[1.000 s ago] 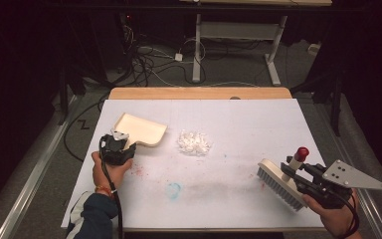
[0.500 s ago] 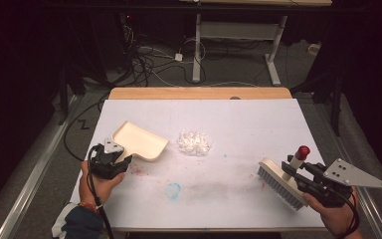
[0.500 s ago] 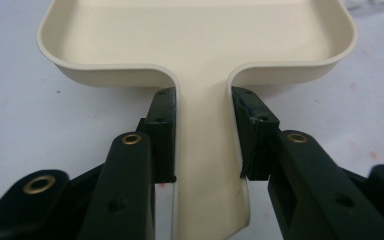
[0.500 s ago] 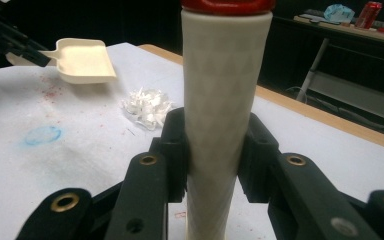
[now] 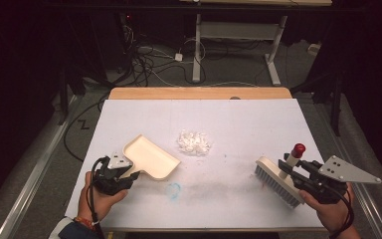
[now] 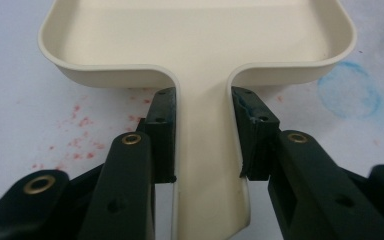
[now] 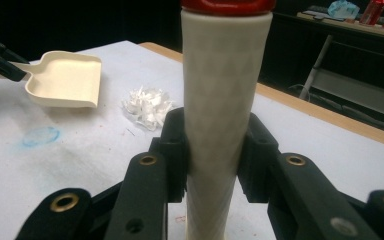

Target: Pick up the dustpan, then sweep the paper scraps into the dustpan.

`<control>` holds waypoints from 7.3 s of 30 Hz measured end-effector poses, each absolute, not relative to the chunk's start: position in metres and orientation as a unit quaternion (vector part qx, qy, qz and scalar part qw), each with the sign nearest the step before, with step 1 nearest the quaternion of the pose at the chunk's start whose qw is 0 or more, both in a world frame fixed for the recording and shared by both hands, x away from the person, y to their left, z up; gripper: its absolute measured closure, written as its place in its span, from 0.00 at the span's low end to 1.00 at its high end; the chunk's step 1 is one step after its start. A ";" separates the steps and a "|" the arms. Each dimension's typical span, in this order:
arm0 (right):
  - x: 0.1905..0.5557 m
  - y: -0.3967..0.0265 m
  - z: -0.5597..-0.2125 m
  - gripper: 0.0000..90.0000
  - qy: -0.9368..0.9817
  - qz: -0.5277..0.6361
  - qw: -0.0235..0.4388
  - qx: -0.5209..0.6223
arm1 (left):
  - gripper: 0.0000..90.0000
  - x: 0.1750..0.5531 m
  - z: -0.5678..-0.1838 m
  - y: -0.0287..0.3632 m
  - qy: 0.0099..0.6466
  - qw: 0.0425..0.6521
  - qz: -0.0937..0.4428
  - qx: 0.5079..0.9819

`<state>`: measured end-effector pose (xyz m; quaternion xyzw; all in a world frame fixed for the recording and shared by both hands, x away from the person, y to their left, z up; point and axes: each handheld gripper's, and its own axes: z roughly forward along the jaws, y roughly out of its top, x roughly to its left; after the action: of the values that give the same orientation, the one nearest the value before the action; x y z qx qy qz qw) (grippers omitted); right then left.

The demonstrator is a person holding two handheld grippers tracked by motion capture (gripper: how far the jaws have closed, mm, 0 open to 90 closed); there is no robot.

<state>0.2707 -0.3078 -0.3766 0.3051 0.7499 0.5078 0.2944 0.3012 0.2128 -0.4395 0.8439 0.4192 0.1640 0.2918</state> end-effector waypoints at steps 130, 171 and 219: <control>0.404 -0.070 -0.366 0.78 0.756 0.576 0.244 0.193 | 0.71 0.352 -0.462 0.161 0.377 0.247 0.092 0.888; 0.390 -0.070 -0.386 0.78 0.782 0.575 0.212 0.115 | 0.71 0.360 -0.466 0.166 0.374 0.237 0.080 0.893; 0.355 -0.113 -0.361 0.78 0.780 0.557 0.243 0.147 | 0.71 0.349 -0.462 0.171 0.367 0.203 0.072 0.905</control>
<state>0.3552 -0.1133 -0.3609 0.1467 0.7804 0.5570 0.2432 0.3487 0.1709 -0.4620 0.9047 0.3673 0.0724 0.2033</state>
